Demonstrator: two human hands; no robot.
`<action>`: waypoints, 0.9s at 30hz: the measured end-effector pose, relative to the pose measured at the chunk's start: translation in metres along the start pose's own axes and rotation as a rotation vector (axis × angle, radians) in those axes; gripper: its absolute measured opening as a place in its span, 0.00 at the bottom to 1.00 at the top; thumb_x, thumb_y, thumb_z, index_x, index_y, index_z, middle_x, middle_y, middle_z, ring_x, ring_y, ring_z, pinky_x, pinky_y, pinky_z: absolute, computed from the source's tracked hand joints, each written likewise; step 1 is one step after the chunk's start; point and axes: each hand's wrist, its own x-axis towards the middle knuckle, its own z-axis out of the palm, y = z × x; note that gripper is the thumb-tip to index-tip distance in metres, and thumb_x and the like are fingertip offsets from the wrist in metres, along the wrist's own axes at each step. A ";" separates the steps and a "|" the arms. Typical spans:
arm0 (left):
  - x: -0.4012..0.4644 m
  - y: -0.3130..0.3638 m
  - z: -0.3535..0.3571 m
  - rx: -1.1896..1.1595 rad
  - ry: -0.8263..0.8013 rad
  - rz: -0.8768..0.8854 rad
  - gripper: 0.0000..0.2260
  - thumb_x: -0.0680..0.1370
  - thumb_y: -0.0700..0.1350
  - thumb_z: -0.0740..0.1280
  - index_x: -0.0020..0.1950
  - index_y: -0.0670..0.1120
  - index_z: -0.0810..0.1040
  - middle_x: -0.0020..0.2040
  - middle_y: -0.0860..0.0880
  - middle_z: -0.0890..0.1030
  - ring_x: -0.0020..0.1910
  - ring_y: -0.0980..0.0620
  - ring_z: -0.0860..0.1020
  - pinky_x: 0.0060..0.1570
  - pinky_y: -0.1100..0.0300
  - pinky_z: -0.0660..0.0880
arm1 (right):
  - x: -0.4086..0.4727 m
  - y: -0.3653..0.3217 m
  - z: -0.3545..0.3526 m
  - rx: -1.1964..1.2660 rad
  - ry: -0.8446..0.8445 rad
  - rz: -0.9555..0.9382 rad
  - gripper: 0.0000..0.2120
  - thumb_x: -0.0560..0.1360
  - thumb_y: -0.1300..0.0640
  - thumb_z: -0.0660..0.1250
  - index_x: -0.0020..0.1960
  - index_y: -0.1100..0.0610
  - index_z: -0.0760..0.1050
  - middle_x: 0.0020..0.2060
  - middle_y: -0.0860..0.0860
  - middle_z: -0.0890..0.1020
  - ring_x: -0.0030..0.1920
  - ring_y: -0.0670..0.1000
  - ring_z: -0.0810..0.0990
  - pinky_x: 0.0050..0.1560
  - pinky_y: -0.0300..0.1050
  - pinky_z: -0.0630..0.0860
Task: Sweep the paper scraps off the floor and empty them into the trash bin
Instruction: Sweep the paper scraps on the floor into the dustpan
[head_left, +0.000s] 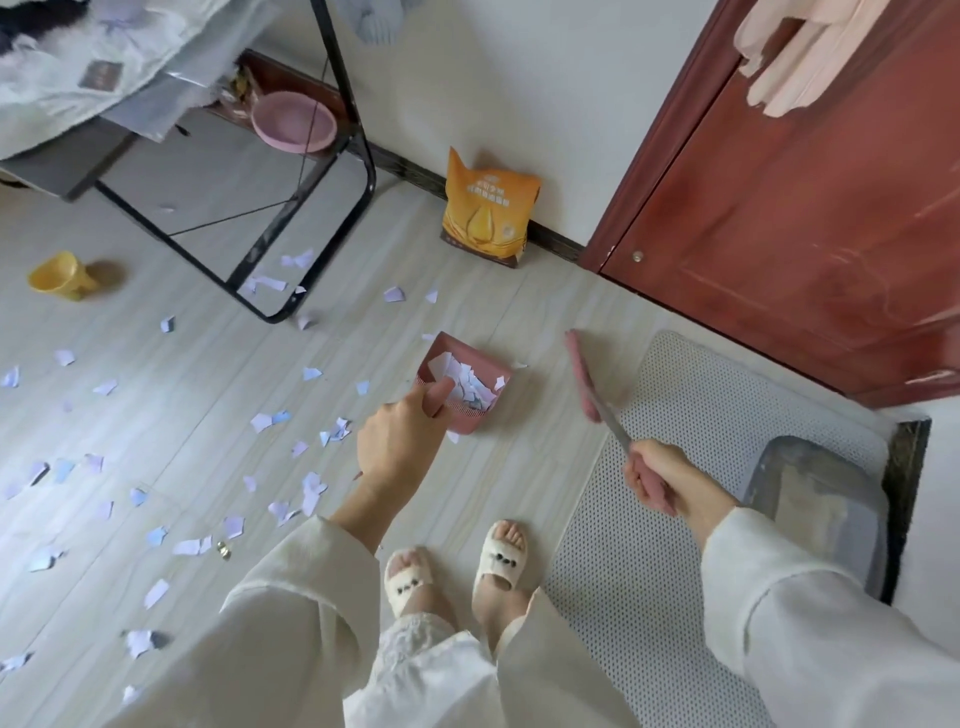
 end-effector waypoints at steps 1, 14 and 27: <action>0.006 0.005 0.002 0.012 -0.003 -0.003 0.14 0.73 0.49 0.57 0.29 0.48 0.61 0.23 0.51 0.67 0.23 0.48 0.64 0.24 0.62 0.57 | 0.001 -0.003 0.001 0.056 -0.039 0.028 0.13 0.80 0.63 0.54 0.37 0.62 0.68 0.29 0.54 0.70 0.25 0.48 0.68 0.16 0.29 0.65; 0.049 0.018 -0.005 0.095 -0.082 0.118 0.17 0.77 0.54 0.56 0.37 0.43 0.71 0.31 0.45 0.76 0.31 0.42 0.74 0.31 0.57 0.69 | -0.002 -0.025 -0.013 -0.008 0.002 -0.056 0.12 0.79 0.60 0.59 0.38 0.62 0.74 0.24 0.53 0.76 0.17 0.45 0.71 0.17 0.33 0.67; 0.061 0.042 0.011 0.075 -0.082 0.128 0.17 0.76 0.49 0.58 0.29 0.46 0.61 0.26 0.47 0.70 0.28 0.44 0.68 0.26 0.62 0.57 | 0.034 -0.027 -0.029 0.370 -0.149 0.077 0.13 0.81 0.60 0.54 0.39 0.61 0.68 0.22 0.50 0.72 0.17 0.44 0.70 0.16 0.33 0.67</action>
